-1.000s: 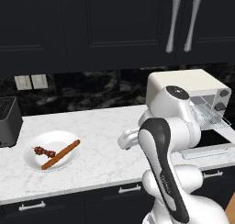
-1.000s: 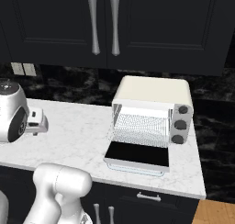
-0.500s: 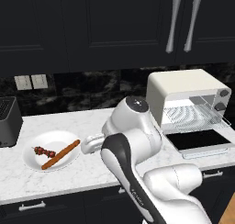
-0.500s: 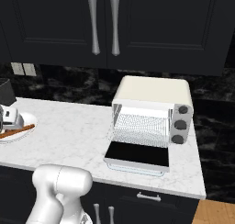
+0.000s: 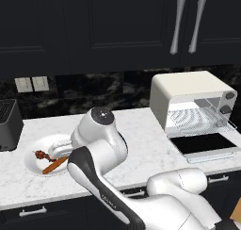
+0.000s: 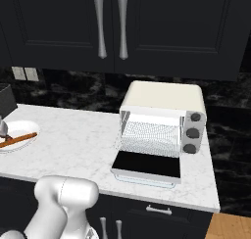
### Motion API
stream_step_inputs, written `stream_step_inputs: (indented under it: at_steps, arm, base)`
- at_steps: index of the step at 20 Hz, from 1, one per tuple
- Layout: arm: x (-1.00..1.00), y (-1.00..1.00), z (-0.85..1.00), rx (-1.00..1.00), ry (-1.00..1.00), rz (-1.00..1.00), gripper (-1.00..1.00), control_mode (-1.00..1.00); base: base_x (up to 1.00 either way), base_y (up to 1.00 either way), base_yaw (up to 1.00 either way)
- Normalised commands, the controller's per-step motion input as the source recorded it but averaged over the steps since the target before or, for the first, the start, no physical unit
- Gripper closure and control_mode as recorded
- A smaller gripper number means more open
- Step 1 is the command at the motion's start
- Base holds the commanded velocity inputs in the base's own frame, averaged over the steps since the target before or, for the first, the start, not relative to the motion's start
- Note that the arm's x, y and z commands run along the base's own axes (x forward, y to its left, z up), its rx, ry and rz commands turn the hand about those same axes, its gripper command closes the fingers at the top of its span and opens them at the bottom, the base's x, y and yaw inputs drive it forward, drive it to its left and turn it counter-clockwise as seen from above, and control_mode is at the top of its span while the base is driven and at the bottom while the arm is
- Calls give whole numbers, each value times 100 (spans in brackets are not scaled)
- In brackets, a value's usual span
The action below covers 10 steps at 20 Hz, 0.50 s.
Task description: Pick up the kebab skewer and baguette bread, and place them inside the toaster oven. Close the toaster oven door and start by setting the timer.
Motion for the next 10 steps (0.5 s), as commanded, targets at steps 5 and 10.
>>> stream_step_inputs:
  at_steps: [5, 10]
  arm:
    - [32, 68, -4, 5, 0, -4, -100, -100]
    - [43, 61, -19, 6, 0, -5, -100, -100]
  base:
    - [0, 0, 0]
    - [0, 0, 0]
